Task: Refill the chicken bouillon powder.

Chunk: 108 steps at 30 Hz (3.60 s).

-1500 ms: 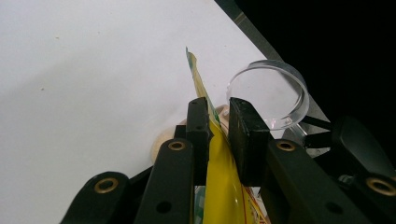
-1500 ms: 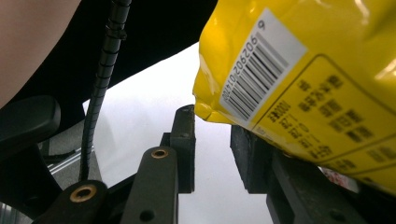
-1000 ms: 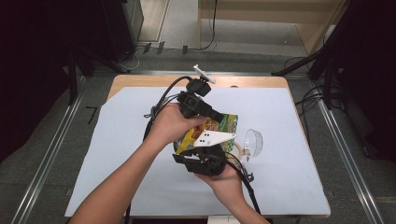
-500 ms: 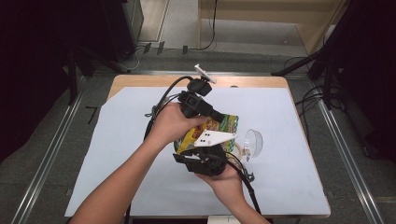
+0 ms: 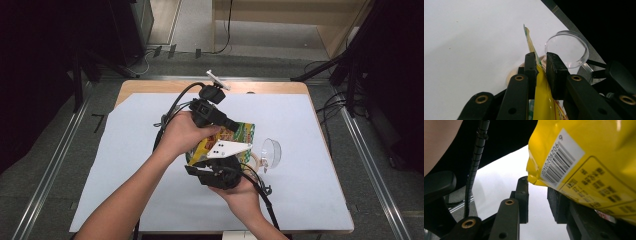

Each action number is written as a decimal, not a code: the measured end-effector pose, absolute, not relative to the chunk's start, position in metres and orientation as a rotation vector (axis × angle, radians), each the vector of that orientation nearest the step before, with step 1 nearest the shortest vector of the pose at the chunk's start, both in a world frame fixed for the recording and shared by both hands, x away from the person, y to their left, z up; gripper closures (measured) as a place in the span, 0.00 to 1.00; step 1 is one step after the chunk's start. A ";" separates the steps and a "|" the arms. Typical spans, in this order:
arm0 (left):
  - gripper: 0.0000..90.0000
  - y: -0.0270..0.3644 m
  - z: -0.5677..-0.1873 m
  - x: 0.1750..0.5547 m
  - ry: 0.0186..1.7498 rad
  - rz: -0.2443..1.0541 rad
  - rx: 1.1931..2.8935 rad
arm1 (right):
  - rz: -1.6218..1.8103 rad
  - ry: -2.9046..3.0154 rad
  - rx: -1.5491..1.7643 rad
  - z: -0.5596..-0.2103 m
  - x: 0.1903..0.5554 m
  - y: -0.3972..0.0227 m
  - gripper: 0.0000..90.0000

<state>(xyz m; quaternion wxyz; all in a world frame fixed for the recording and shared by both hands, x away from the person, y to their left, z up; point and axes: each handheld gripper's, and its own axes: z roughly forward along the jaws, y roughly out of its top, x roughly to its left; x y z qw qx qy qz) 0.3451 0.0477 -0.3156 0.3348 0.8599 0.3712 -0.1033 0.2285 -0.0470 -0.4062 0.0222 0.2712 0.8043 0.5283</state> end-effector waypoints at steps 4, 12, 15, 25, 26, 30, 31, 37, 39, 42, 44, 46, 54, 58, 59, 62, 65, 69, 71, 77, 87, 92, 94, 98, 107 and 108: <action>0.88 0.050 -0.317 0.343 0.964 -0.270 2.234 | 1.634 2.498 0.828 -0.408 0.228 -0.047 0.79; 0.88 0.056 -0.319 0.340 0.942 -0.284 2.215 | 1.648 2.513 0.807 -0.413 0.225 -0.044 0.75; 0.88 0.060 -0.321 0.338 0.934 -0.289 2.204 | 1.657 2.520 0.799 -0.416 0.224 -0.043 0.73; 0.89 0.067 -0.322 0.330 0.878 -0.260 2.196 | 1.669 2.524 0.770 -0.423 0.220 -0.039 0.67; 0.89 0.067 -0.322 0.330 0.869 -0.257 2.196 | 1.669 2.525 0.765 -0.424 0.220 -0.039 0.66; 0.89 0.071 -0.324 0.327 0.847 -0.261 2.190 | 1.668 2.530 0.751 -0.426 0.218 -0.037 0.63; 0.89 0.072 -0.324 0.326 0.850 -0.257 2.185 | 1.669 2.530 0.744 -0.427 0.218 -0.036 0.62; 0.89 0.077 -0.327 0.323 0.832 -0.249 2.182 | 1.655 2.543 0.728 -0.433 0.216 -0.034 0.61; 0.89 0.078 -0.327 0.321 0.827 -0.243 2.179 | 1.653 2.544 0.722 -0.434 0.215 -0.033 0.60; 0.89 0.081 -0.328 0.318 0.797 -0.226 2.179 | 1.645 2.549 0.704 -0.437 0.214 -0.032 0.58; 0.89 0.082 -0.328 0.316 0.794 -0.219 2.178 | 1.643 2.547 0.697 -0.438 0.214 -0.031 0.57; 0.90 0.084 -0.329 0.314 0.794 -0.222 2.165 | 1.637 2.554 0.687 -0.440 0.213 -0.030 0.57; 0.89 0.091 -0.332 0.313 0.814 -0.220 2.167 | 1.656 2.573 0.688 -0.446 0.213 -0.030 0.56; 0.90 0.095 -0.334 0.312 0.819 -0.235 2.162 | 1.656 2.569 0.642 -0.450 0.213 -0.029 0.54; 0.90 0.096 -0.335 0.312 0.822 -0.240 2.162 | 1.656 2.577 0.642 -0.450 0.212 -0.029 0.54; 0.90 0.097 -0.335 0.311 0.822 -0.255 2.160 | 1.647 2.577 0.628 -0.452 0.212 -0.029 0.54; 0.89 0.100 -0.338 0.311 0.840 -0.292 2.175 | 1.622 2.592 0.606 -0.454 0.211 -0.027 0.54; 0.89 0.100 -0.342 0.312 0.847 -0.309 2.182 | 1.608 2.605 0.601 -0.456 0.211 -0.026 0.55; 0.89 0.099 -0.344 0.312 0.842 -0.314 2.190 | 1.601 2.611 0.599 -0.456 0.211 -0.026 0.55; 0.89 0.089 -0.355 0.314 0.826 -0.318 2.251 | 1.602 2.627 0.590 -0.459 0.212 -0.026 0.56; 0.91 0.090 -0.361 0.317 0.772 -0.339 2.238 | 1.591 2.639 0.565 -0.461 0.212 -0.026 0.56; 0.91 0.089 -0.365 0.318 0.759 -0.362 2.236 | 1.581 2.667 0.596 -0.464 0.214 -0.026 0.56; 0.92 0.088 -0.366 0.319 0.751 -0.371 2.236 | 1.577 2.672 0.595 -0.465 0.214 -0.025 0.56; 0.95 0.090 -0.366 0.319 0.738 -0.377 2.235 | 1.576 2.676 0.588 -0.466 0.214 -0.025 0.57; 0.99 0.098 -0.363 0.317 0.725 -0.398 2.221 | 1.588 2.675 0.576 -0.466 0.213 -0.024 0.55; 0.99 0.098 -0.363 0.317 0.725 -0.398 2.221 | 1.588 2.675 0.576 -0.466 0.213 -0.024 0.55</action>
